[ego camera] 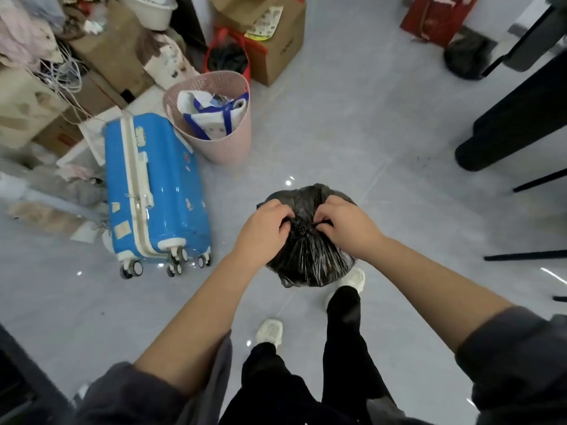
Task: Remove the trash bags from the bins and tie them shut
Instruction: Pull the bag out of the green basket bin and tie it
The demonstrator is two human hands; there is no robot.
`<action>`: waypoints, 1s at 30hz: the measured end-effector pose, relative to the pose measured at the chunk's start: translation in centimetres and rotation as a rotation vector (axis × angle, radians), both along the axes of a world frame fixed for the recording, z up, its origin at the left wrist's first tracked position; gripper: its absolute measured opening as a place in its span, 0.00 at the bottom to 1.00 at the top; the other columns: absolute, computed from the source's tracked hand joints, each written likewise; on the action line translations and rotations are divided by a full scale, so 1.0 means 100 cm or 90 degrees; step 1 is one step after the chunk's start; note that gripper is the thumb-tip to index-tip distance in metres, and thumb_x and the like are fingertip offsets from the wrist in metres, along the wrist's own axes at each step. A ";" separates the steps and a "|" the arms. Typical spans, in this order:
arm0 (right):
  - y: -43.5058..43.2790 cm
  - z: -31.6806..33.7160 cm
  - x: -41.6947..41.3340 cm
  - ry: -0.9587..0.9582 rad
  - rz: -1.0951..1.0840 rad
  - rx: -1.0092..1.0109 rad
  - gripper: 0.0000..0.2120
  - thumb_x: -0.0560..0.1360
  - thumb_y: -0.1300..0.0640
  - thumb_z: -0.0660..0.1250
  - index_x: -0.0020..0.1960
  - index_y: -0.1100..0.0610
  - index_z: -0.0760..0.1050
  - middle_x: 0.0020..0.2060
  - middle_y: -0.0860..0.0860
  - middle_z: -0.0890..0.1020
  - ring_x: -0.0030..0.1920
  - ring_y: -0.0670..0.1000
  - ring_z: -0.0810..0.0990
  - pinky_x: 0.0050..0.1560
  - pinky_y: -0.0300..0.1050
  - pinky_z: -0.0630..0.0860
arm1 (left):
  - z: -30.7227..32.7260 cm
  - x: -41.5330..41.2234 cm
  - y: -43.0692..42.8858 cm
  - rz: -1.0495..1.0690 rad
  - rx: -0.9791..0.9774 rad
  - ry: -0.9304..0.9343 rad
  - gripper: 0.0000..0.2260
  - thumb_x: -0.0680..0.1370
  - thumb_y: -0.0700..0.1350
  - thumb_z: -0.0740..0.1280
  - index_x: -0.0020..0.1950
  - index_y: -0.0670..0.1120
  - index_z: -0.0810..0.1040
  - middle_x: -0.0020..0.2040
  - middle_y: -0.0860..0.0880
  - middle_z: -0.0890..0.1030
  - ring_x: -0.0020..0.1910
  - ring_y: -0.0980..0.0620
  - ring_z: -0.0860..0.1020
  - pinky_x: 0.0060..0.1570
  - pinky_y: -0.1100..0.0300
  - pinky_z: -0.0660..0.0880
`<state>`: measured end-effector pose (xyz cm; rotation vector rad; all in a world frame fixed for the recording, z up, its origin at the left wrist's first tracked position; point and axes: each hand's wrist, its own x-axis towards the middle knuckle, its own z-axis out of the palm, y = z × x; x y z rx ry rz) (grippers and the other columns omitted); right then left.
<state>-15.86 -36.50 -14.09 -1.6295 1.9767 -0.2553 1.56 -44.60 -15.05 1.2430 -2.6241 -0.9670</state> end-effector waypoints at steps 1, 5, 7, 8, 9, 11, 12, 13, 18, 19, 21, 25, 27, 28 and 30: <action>-0.010 -0.001 -0.020 0.000 0.007 0.003 0.06 0.75 0.57 0.66 0.50 0.54 0.79 0.49 0.51 0.75 0.48 0.54 0.77 0.50 0.51 0.74 | -0.001 -0.019 -0.008 0.012 0.000 0.003 0.09 0.77 0.40 0.63 0.55 0.46 0.79 0.51 0.50 0.76 0.44 0.52 0.73 0.46 0.61 0.69; -0.056 0.003 -0.103 -0.017 0.036 0.013 0.05 0.75 0.56 0.65 0.50 0.54 0.78 0.50 0.50 0.75 0.50 0.55 0.77 0.51 0.52 0.74 | 0.003 -0.098 -0.041 0.068 0.008 0.022 0.08 0.76 0.38 0.64 0.52 0.45 0.80 0.49 0.50 0.76 0.43 0.53 0.72 0.48 0.58 0.72; -0.082 0.008 -0.144 -0.015 0.058 0.023 0.05 0.75 0.56 0.65 0.50 0.54 0.78 0.50 0.50 0.75 0.50 0.54 0.77 0.51 0.52 0.74 | 0.008 -0.136 -0.059 0.094 0.005 0.036 0.08 0.75 0.38 0.64 0.52 0.45 0.80 0.48 0.51 0.76 0.43 0.52 0.73 0.48 0.58 0.72; -0.096 0.011 -0.164 -0.010 0.069 0.027 0.05 0.75 0.56 0.65 0.50 0.54 0.78 0.50 0.50 0.75 0.51 0.54 0.76 0.51 0.51 0.74 | 0.011 -0.154 -0.069 0.103 0.003 0.041 0.08 0.75 0.38 0.64 0.52 0.45 0.79 0.48 0.51 0.76 0.44 0.52 0.73 0.48 0.59 0.71; -0.110 0.015 -0.184 -0.007 0.078 0.027 0.05 0.76 0.56 0.65 0.50 0.54 0.77 0.50 0.50 0.75 0.51 0.53 0.76 0.51 0.50 0.74 | 0.013 -0.173 -0.081 0.109 0.002 0.045 0.08 0.76 0.38 0.64 0.52 0.45 0.79 0.48 0.52 0.76 0.44 0.52 0.73 0.47 0.61 0.70; -0.137 0.019 -0.221 -0.004 0.087 0.016 0.05 0.75 0.57 0.65 0.50 0.54 0.77 0.50 0.50 0.75 0.51 0.53 0.76 0.49 0.48 0.74 | 0.016 -0.209 -0.106 0.113 -0.008 0.045 0.08 0.76 0.38 0.64 0.52 0.45 0.79 0.48 0.52 0.75 0.43 0.55 0.71 0.46 0.64 0.66; -0.151 0.019 -0.239 -0.001 0.089 0.012 0.05 0.75 0.57 0.66 0.50 0.54 0.78 0.50 0.50 0.75 0.51 0.53 0.76 0.48 0.48 0.73 | 0.017 -0.226 -0.119 0.115 -0.013 0.043 0.08 0.76 0.38 0.64 0.52 0.45 0.79 0.48 0.52 0.76 0.42 0.55 0.70 0.46 0.65 0.65; -0.165 0.019 -0.257 0.001 0.091 0.008 0.05 0.75 0.57 0.66 0.50 0.54 0.78 0.50 0.50 0.75 0.51 0.53 0.76 0.49 0.48 0.73 | 0.017 -0.243 -0.135 0.118 -0.018 0.042 0.08 0.76 0.38 0.64 0.52 0.45 0.79 0.49 0.52 0.76 0.42 0.55 0.70 0.45 0.65 0.65; -0.247 0.004 -0.344 0.003 0.093 0.023 0.07 0.74 0.60 0.68 0.52 0.55 0.77 0.51 0.52 0.74 0.52 0.54 0.76 0.52 0.50 0.74 | 0.003 -0.325 -0.227 0.089 -0.016 0.034 0.09 0.75 0.36 0.64 0.52 0.44 0.80 0.49 0.49 0.78 0.45 0.50 0.75 0.47 0.62 0.68; -0.266 0.001 -0.362 0.000 0.085 0.025 0.07 0.73 0.60 0.68 0.52 0.56 0.77 0.51 0.52 0.74 0.52 0.55 0.76 0.52 0.51 0.74 | 0.000 -0.341 -0.248 0.077 -0.016 0.028 0.09 0.75 0.36 0.64 0.52 0.44 0.80 0.49 0.48 0.78 0.46 0.49 0.76 0.47 0.61 0.68; -0.303 -0.003 -0.396 -0.007 0.064 0.032 0.07 0.73 0.60 0.69 0.51 0.57 0.77 0.50 0.53 0.74 0.51 0.55 0.76 0.53 0.52 0.74 | -0.003 -0.376 -0.291 0.056 -0.009 0.017 0.09 0.75 0.36 0.64 0.52 0.44 0.80 0.50 0.47 0.78 0.46 0.48 0.76 0.48 0.59 0.70; -0.370 -0.004 -0.462 -0.016 0.036 0.061 0.06 0.73 0.58 0.69 0.49 0.56 0.78 0.49 0.53 0.75 0.51 0.55 0.76 0.53 0.51 0.74 | 0.002 -0.445 -0.368 -0.006 0.004 -0.008 0.09 0.75 0.36 0.64 0.51 0.44 0.80 0.49 0.47 0.78 0.46 0.46 0.76 0.50 0.53 0.73; -0.400 0.000 -0.495 -0.014 0.025 0.058 0.06 0.73 0.58 0.69 0.49 0.57 0.78 0.49 0.53 0.76 0.51 0.55 0.76 0.52 0.50 0.73 | 0.006 -0.481 -0.403 -0.028 0.006 -0.018 0.08 0.75 0.37 0.64 0.51 0.44 0.80 0.49 0.47 0.77 0.46 0.46 0.76 0.49 0.52 0.73; -0.413 0.002 -0.512 -0.013 0.016 0.056 0.05 0.73 0.59 0.69 0.49 0.57 0.78 0.49 0.53 0.77 0.51 0.54 0.76 0.52 0.49 0.73 | 0.008 -0.499 -0.418 -0.034 0.005 -0.019 0.08 0.75 0.37 0.64 0.51 0.44 0.80 0.48 0.47 0.77 0.46 0.46 0.76 0.49 0.51 0.73; -0.438 0.004 -0.546 -0.013 0.000 0.054 0.04 0.74 0.59 0.68 0.49 0.57 0.78 0.49 0.53 0.78 0.51 0.54 0.76 0.52 0.50 0.73 | 0.010 -0.535 -0.446 -0.043 0.002 -0.018 0.08 0.75 0.37 0.64 0.50 0.44 0.80 0.48 0.47 0.77 0.47 0.45 0.76 0.49 0.51 0.74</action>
